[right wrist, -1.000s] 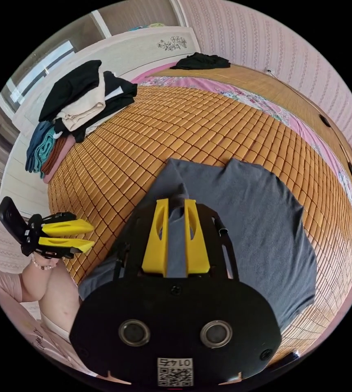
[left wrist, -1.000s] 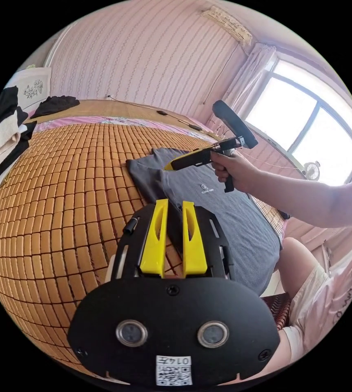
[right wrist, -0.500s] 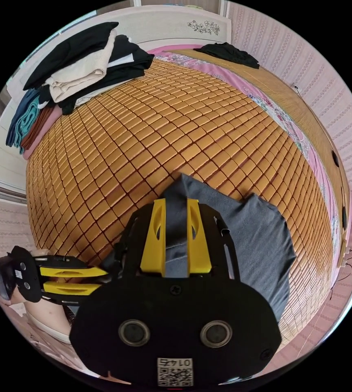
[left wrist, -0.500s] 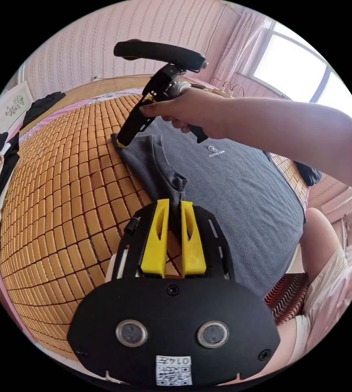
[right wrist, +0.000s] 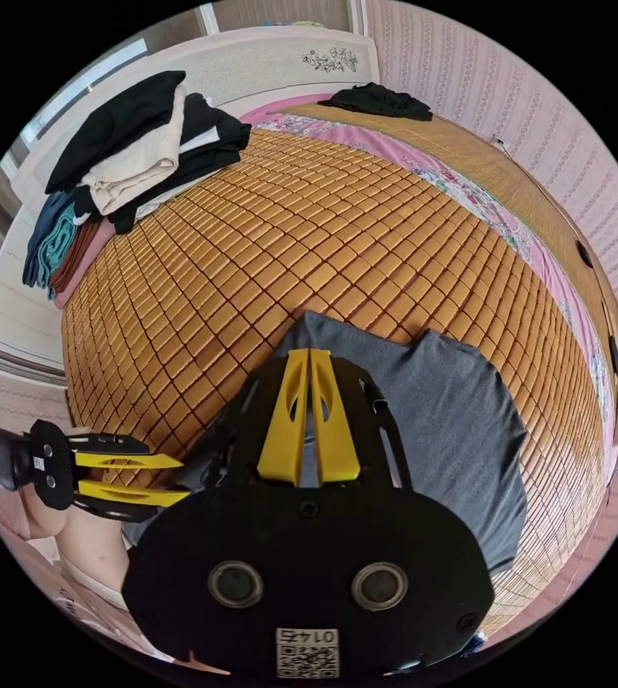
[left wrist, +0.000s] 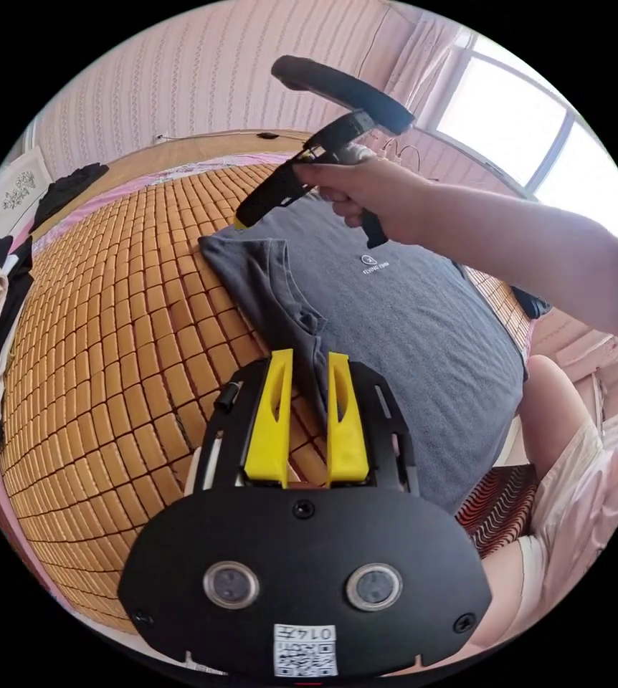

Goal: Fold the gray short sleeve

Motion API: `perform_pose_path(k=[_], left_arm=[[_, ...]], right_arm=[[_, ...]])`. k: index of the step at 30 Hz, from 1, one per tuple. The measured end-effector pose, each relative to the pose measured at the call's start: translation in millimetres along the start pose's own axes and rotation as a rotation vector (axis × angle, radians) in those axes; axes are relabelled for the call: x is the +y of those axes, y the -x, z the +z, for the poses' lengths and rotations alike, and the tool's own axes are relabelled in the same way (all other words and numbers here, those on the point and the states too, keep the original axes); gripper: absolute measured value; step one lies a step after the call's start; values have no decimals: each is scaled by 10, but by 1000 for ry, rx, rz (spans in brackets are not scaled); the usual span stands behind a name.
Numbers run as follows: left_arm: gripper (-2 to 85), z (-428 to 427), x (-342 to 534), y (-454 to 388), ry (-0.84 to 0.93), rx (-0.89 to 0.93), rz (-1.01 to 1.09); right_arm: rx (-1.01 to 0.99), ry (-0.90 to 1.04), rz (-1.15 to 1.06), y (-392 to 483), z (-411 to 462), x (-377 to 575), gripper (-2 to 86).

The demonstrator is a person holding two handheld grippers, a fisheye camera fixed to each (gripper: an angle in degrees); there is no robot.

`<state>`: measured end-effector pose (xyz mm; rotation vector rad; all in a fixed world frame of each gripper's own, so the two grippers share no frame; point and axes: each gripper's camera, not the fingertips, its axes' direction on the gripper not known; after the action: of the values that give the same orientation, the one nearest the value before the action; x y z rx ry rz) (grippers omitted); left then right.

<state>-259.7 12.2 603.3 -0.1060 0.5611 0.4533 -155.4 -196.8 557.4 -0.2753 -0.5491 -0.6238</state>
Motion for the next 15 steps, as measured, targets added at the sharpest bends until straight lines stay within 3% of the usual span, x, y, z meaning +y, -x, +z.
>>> perform_pose_path(k=[5, 12, 15], left_arm=[[66, -198, -37, -118, -193, 134, 57], [53, 135, -252, -626, -147, 128, 154], [52, 429, -615, -955, -116, 251, 185]], right_arm=[[12, -139, 140, -464, -670, 1103, -4], [265, -59, 451, -1263, -1314, 3334, 46], [268, -28, 554, -1548, -1431, 3922, 57]])
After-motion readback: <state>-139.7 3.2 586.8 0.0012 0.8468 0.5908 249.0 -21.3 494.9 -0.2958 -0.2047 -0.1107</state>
